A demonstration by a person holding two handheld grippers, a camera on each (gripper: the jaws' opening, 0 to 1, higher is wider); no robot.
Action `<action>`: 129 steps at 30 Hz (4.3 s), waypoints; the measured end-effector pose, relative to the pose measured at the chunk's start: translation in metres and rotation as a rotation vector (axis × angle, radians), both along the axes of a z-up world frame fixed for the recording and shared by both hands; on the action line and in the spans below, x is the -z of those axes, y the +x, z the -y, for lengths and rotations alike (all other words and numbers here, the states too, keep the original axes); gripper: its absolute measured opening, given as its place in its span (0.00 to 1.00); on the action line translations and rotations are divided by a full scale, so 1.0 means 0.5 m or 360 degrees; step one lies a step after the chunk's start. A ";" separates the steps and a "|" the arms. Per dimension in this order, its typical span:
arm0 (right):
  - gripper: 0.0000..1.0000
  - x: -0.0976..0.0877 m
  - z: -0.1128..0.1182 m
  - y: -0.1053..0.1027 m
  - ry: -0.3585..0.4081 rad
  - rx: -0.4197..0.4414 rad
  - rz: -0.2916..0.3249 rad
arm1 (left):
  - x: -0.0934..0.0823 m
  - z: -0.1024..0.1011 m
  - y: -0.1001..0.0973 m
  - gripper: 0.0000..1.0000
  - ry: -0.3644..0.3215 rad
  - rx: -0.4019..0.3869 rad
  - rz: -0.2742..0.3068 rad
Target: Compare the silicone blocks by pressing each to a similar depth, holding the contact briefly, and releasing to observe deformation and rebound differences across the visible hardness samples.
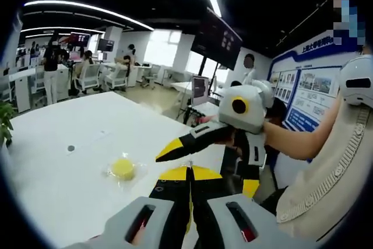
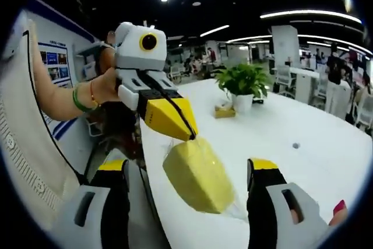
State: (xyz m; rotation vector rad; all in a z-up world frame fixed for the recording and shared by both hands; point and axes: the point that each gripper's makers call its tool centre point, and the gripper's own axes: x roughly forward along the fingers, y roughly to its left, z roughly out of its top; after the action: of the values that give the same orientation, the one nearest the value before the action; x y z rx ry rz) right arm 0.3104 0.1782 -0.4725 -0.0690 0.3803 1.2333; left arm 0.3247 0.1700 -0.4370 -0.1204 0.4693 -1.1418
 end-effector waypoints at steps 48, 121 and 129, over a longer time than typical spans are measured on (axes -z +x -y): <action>0.85 0.054 0.241 0.004 0.0126 0.0734 -0.0158 | 0.223 -0.106 0.223 0.00 -0.0124 -0.0310 -0.0310; 0.77 0.151 0.250 0.076 -0.0010 0.0933 -0.0423 | 0.573 -0.312 0.519 0.00 0.0089 -0.0761 -0.0406; 0.76 0.143 0.240 0.075 0.0006 0.0906 -0.0399 | 0.549 -0.342 0.530 0.21 0.0158 -0.0854 -0.0313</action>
State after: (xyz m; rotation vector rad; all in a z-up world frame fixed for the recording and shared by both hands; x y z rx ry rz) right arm 0.3479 0.0584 -0.5440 0.1890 0.5692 0.6785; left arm 0.5900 0.3410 -0.7114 -0.2570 0.6218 -0.5811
